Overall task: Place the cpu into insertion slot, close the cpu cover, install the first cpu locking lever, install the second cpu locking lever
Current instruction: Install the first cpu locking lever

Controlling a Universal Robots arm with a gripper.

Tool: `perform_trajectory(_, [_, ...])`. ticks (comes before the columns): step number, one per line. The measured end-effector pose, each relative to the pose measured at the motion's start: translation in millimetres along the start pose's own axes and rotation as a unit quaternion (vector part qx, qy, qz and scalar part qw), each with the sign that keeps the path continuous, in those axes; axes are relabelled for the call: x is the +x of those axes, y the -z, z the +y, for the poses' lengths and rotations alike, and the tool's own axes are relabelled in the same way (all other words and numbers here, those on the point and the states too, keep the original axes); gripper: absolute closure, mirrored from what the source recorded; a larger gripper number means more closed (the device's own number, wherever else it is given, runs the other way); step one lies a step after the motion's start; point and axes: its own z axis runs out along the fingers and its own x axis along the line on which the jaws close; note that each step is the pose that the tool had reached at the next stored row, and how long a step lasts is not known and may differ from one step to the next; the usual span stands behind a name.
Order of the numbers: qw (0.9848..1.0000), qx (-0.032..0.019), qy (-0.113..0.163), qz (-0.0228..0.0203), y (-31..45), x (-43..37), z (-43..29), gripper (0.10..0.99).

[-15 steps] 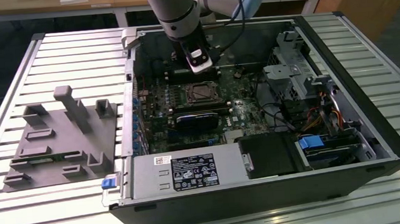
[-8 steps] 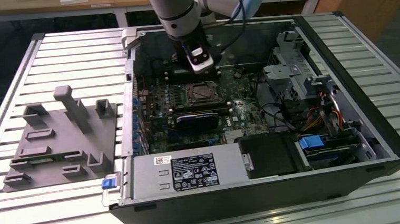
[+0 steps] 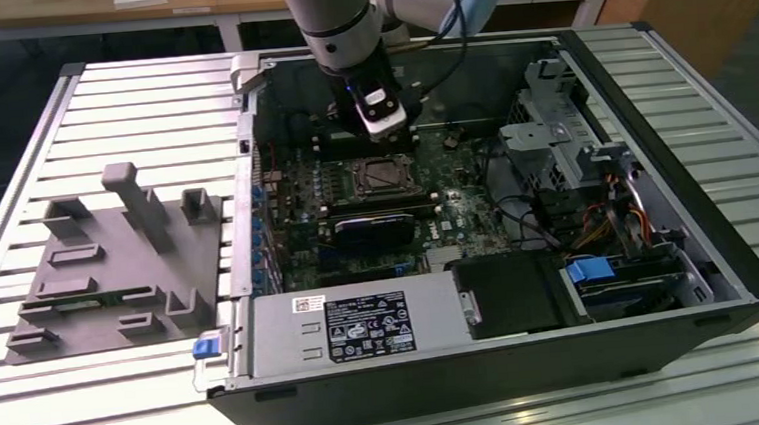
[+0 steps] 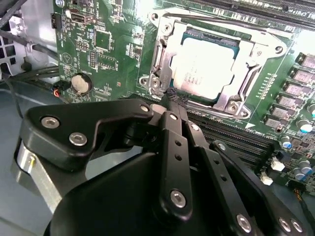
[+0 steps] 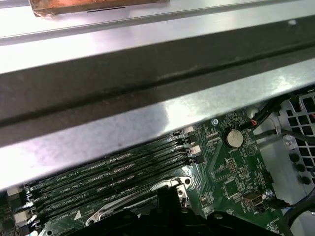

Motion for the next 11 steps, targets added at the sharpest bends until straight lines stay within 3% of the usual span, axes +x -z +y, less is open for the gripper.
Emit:
perform_trajectory(2, [1.0000, 0.0038, 0.000, 0.0049, -0.4, -1.1, 0.4, 0.984])
perform_trajectory(8, [0.9987, 0.0276, 0.000, 0.0423, -3.2, -8.6, 2.9, 0.984])
perform_trajectory(11, [0.9975, 0.0386, 0.000, 0.0588, -4.4, -12.0, 4.1, 0.984])
